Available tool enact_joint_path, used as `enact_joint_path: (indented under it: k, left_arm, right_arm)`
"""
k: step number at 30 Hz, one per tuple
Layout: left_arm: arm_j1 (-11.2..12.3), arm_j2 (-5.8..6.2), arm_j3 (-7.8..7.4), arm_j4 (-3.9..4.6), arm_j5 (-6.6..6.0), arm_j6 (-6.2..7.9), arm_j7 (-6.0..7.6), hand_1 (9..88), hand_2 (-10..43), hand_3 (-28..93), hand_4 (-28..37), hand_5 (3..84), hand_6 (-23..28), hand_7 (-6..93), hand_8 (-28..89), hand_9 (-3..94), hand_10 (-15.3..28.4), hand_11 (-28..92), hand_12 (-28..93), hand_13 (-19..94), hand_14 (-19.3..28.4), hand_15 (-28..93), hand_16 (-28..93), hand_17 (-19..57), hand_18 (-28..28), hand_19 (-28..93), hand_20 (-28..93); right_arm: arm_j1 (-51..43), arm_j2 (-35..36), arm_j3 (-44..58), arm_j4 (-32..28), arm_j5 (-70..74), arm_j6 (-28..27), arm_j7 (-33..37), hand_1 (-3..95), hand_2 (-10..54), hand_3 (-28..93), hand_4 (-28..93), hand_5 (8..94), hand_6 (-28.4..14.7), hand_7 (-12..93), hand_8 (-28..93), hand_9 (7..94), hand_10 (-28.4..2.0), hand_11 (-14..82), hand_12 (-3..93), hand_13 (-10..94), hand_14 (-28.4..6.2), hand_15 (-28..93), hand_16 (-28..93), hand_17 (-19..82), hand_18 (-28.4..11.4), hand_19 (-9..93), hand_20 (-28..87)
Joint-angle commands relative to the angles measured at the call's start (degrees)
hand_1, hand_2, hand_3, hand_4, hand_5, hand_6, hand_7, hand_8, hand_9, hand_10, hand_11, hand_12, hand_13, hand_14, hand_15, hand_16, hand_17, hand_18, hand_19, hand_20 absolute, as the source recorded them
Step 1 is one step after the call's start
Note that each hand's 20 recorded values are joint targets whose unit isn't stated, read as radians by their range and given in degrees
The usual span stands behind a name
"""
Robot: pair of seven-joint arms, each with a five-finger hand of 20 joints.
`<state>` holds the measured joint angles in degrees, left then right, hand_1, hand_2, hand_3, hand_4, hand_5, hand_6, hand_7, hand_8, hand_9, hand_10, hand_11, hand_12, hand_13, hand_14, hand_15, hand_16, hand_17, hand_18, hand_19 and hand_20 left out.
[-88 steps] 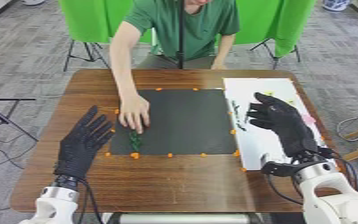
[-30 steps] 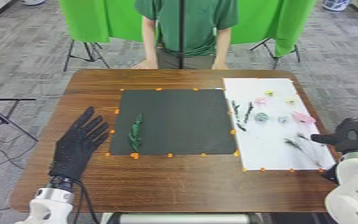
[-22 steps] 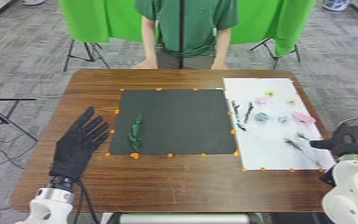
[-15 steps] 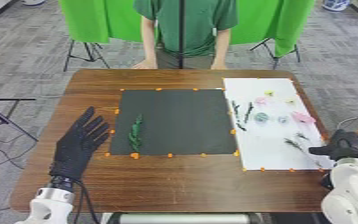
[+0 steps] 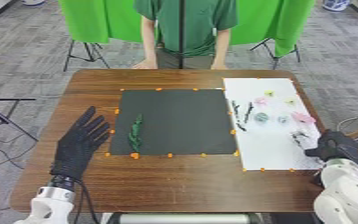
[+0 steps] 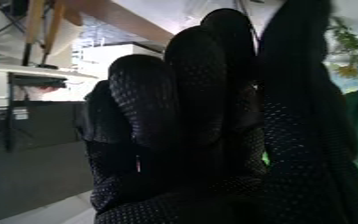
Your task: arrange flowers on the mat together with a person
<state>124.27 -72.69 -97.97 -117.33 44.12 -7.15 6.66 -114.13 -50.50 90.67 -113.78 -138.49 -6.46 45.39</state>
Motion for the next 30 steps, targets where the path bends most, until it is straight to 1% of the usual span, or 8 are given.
enact_joint_path:
  k: [1,3,6,16,18,21,26,30]
  left_arm:
    - [0.4,-0.58,0.34,0.41,0.33,-0.39,-0.53,27.2,2.6,71,-25.2,28.2,1.5,14.3,-9,25.1,10.9,13,15,20,14.3,18,3,-12.0,21.6,43,8]
    - [0.5,-0.63,0.27,0.41,0.30,-0.41,-0.58,27.1,2.6,71,-25.1,28.2,1.5,14.4,-9,25.1,10.9,13,15,20,14.3,18,3,-12.0,21.6,43,8]
    - [0.4,-0.66,0.21,0.45,0.33,-0.56,-0.65,27.1,2.7,71,-25.1,28.2,1.5,14.3,-9,25.1,10.9,13,15,20,14.3,18,3,-12.0,21.6,43,8]
    - [0.6,-0.71,0.11,0.28,0.35,-0.41,-0.56,27.2,2.7,71,-25.2,28.2,1.5,14.4,-9,25.1,10.9,13,14,20,14.2,18,3,-12.0,21.6,43,8]
    - [0.7,-0.73,-0.11,0.21,0.35,-0.41,-0.60,27.1,2.7,71,-25.1,28.2,1.5,14.4,-9,25.1,10.9,13,15,20,14.2,18,3,-12.0,21.6,43,8]
    - [1.0,-0.47,-0.36,0.07,0.27,0.18,-0.14,27.1,2.7,71,-25.0,28.2,1.5,14.4,-9,25.1,10.9,13,15,20,14.2,18,3,-12.1,21.7,43,8]
    - [1.0,-0.29,-0.55,-0.04,0.34,-0.05,-0.51,27.1,2.7,71,-25.0,28.2,1.5,14.2,-9,25.1,10.9,13,15,20,14.2,18,3,-12.1,21.7,43,8]
    - [0.9,-0.29,-0.07,0.04,0.31,-0.11,-0.47,27.4,2.9,72,-24.7,28.3,1.4,14.5,-9,25.1,10.9,13,15,20,14.2,18,3,-12.1,21.6,43,8]
  right_arm:
    - [-2.1,-1.2,1.4,2.5,6.4,-0.2,-1.1,51.3,-9.5,68,-28,80.0,0.9,44,9,86.6,-9.2,48.0,34.3,79,-8.2,69,27,43,-19.4,93,49]
    - [-2.7,-1.1,1.5,2.2,5.9,2.0,-2.2,49.7,-9.5,73,-28,80.0,0.3,46,9,86.3,-8.9,53.1,35.1,79,-8.5,74,28,44,-20.2,93,55]
    - [-3.1,-0.9,1.6,1.1,4.8,6.0,-3.1,48.7,-9.5,77,-28,79.2,-0.7,49,10,85.9,-8.9,56.3,35.6,79,-8.8,77,28,45,-20.6,93,59]
    - [-0.9,0.7,1.9,-7.5,0.2,13.2,-5.2,47.8,-9.5,79,-25,78.0,-1.5,53,9,85.9,-9.4,59.7,36.0,79,-9.2,79,28,46,-21.0,93,64]
    - [1.3,1.2,0.3,-9.3,0.4,13.8,-7.0,47.5,-9.5,79,-24,77.8,-1.6,54,9,85.8,-9.3,59.8,36.0,79,-9.2,79,28,46,-21.0,93,64]
    - [5.7,1.7,-4.1,-10.3,0.8,14.8,-10.2,47.3,-9.5,79,-24,77.9,-1.7,54,9,85.8,-9.4,60.1,36.1,79,-9.2,79,29,46,-20.9,93,64]
    - [15.9,0.3,-15.2,-9.9,2.6,11.9,-17.9,47.1,-9.5,80,-23,77.8,-1.7,54,10,86.1,-9.2,60.5,36.3,80,-9.0,80,29,46,-20.8,93,65]
    - [23.3,-3.3,-24.5,-5.7,2.6,7.8,-21.0,46.8,-9.5,80,-23,77.4,-1.7,55,10,85.9,-9.2,60.7,36.7,80,-9.0,80,29,46,-20.9,93,65]
